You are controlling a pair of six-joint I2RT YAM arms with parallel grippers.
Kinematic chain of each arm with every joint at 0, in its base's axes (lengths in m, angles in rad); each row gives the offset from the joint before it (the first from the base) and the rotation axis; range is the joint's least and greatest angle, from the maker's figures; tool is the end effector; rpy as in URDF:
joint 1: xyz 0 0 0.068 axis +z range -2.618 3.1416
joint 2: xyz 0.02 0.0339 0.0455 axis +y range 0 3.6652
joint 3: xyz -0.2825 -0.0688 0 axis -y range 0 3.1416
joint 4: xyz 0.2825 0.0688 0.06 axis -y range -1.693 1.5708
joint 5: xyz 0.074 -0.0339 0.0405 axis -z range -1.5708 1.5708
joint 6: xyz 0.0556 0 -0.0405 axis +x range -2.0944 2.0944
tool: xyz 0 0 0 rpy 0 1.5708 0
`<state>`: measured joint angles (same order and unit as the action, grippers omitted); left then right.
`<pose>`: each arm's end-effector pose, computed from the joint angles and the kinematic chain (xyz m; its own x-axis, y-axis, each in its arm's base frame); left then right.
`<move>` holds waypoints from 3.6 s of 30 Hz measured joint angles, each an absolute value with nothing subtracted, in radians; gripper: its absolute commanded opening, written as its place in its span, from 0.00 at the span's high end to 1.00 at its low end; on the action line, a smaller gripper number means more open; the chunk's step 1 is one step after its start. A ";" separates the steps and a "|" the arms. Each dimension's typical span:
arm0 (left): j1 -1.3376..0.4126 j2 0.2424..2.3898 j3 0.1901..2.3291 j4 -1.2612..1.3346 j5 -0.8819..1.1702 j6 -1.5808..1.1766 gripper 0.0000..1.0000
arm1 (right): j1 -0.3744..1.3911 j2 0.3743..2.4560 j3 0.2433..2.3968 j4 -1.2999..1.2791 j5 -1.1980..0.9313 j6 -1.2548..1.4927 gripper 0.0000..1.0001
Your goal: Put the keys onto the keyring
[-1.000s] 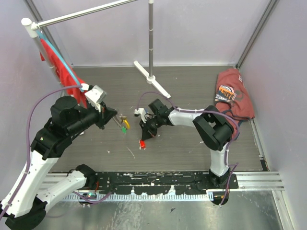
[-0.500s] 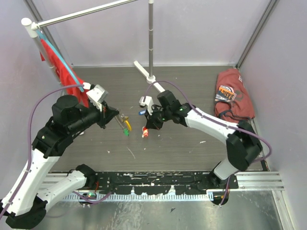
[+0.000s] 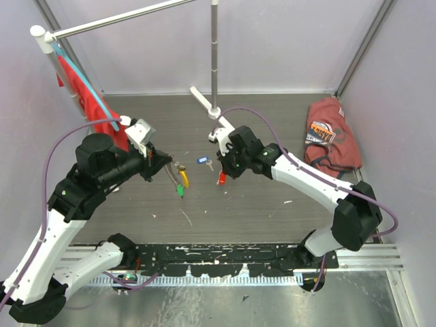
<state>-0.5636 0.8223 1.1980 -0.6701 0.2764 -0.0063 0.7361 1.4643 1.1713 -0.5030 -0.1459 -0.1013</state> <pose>0.1530 -0.1146 0.4430 -0.2499 0.1508 -0.9565 0.7332 0.6747 -0.0852 0.2673 0.2531 0.2781 -0.4520 -0.5445 -0.7065 -0.7894 0.6130 0.0326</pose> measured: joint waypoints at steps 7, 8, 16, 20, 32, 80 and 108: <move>-0.564 0.825 1.198 -0.659 0.292 -0.013 1.00 | 0.730 1.563 1.114 -0.508 -0.288 -0.111 0.99; -0.564 0.826 1.198 -0.657 0.296 -0.014 1.00 | 0.729 1.587 1.114 -0.505 -0.298 -0.115 0.99; -0.564 0.840 1.198 -0.655 0.308 -0.024 1.00 | 0.696 1.764 1.105 -0.455 -0.370 -0.136 0.99; -0.563 0.851 1.198 -0.654 0.317 -0.028 1.00 | 0.685 1.799 1.105 -0.427 -0.381 -0.133 0.87; -0.564 0.861 1.198 -0.648 0.332 -0.028 1.00 | 0.663 1.800 1.061 -0.362 -0.398 -0.117 0.74; -0.564 0.881 1.198 -0.626 0.360 -0.028 1.00 | 0.548 1.618 0.601 0.311 -0.498 0.342 0.60; -0.564 0.878 1.200 -0.627 0.361 -0.028 1.00 | 0.548 1.675 0.637 0.330 -0.567 0.173 0.73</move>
<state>-0.5636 0.8780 1.2003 -0.6266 0.3614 -0.0280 0.5476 1.6752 0.6373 0.3302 -0.5667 0.1726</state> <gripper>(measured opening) 0.007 0.280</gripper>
